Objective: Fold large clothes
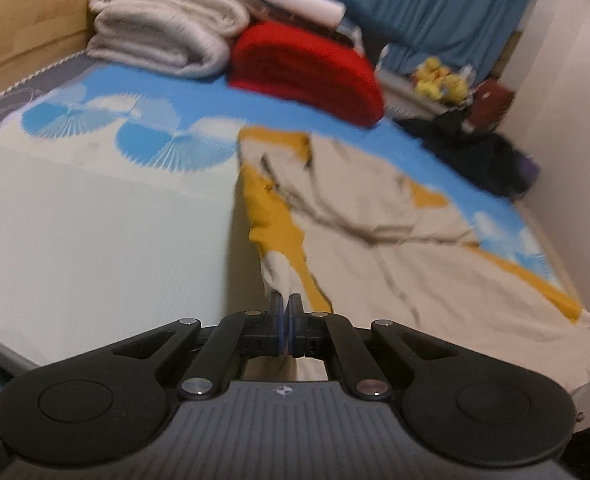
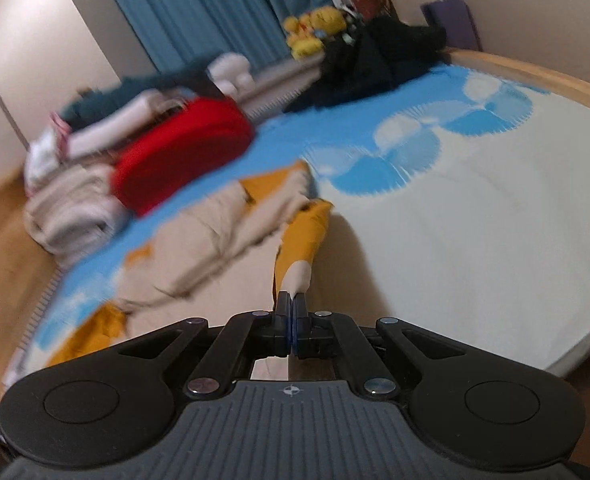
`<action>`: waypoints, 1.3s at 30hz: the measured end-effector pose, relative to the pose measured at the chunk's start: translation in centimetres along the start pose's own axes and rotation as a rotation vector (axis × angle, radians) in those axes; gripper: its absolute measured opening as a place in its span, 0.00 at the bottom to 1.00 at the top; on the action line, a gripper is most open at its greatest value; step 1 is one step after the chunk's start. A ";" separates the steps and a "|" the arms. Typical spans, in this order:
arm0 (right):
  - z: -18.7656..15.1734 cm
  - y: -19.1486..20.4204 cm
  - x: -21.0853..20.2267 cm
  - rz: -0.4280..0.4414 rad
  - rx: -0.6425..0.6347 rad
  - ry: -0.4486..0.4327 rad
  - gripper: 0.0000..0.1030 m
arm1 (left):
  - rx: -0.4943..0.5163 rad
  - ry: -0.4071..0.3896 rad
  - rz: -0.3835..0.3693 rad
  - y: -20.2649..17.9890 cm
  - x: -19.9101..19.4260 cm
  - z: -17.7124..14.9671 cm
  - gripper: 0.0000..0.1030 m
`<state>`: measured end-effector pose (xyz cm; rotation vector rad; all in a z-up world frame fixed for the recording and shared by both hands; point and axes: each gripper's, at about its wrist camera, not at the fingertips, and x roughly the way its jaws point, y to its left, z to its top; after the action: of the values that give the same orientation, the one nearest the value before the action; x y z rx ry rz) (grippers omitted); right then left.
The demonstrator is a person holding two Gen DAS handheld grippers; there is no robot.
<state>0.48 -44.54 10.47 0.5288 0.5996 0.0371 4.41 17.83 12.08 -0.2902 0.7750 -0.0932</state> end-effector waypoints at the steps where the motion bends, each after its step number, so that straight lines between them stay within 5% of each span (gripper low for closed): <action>1: 0.4 0.2 -0.8 0.018 -0.003 -0.017 0.00 | 0.005 -0.007 -0.011 0.0 -1.0 0.4 0.01; 12: 1.1 -0.4 -11.8 0.094 0.024 -0.126 0.00 | -0.012 -0.013 -0.163 0.9 -13.6 1.0 0.01; 16: 1.0 -0.8 -15.1 0.104 0.064 -0.180 0.00 | -0.065 -0.024 -0.186 2.1 -14.2 1.6 0.01; 22: 2.7 -1.8 -10.9 0.050 0.080 -0.149 0.00 | -0.194 0.002 -0.144 5.1 -5.3 3.3 0.01; 29: 6.7 -2.2 2.3 -0.004 0.093 -0.049 0.00 | -0.222 0.055 -0.097 6.7 8.5 7.5 0.02; 32: 8.2 -1.7 7.8 -0.050 0.054 -0.008 0.03 | -0.287 0.081 -0.071 8.0 13.0 8.0 0.12; 34: 8.6 -2.0 10.4 -0.082 0.071 0.002 0.11 | -0.347 0.078 -0.058 9.3 14.4 7.4 0.35; 39: 7.1 -4.1 12.7 -0.140 0.046 -0.026 0.21 | -0.422 0.099 0.002 11.1 14.9 6.9 0.35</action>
<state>14.44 -49.03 6.73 0.5296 0.6117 -0.1158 19.55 27.15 3.44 -0.6888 0.8911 0.0599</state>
